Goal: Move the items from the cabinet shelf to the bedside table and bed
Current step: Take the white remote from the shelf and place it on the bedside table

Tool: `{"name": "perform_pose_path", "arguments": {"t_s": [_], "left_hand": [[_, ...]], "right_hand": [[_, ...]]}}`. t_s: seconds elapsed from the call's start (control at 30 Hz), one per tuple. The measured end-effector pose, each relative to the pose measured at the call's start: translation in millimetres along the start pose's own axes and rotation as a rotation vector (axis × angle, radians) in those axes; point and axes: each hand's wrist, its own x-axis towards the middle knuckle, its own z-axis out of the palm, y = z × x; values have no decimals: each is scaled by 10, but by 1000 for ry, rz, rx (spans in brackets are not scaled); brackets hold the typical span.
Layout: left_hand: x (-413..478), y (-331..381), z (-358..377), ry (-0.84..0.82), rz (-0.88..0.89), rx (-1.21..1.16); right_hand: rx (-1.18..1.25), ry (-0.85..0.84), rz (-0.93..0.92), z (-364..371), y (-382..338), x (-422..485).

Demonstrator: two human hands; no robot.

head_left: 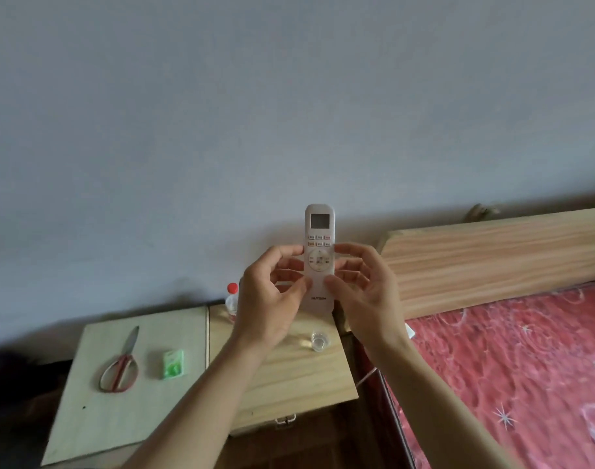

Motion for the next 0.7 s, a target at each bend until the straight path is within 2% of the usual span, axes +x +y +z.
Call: {"name": "perform_pose_path", "arguments": {"t_s": [0.3,0.7], "left_hand": [[-5,-1365,-296,81,-195,22],[-88,-3237,-560,72,-444,145]], "right_hand": [[-139,-131,191,666,1247,131],[-236,-159,411,1425,3079,99]]}}
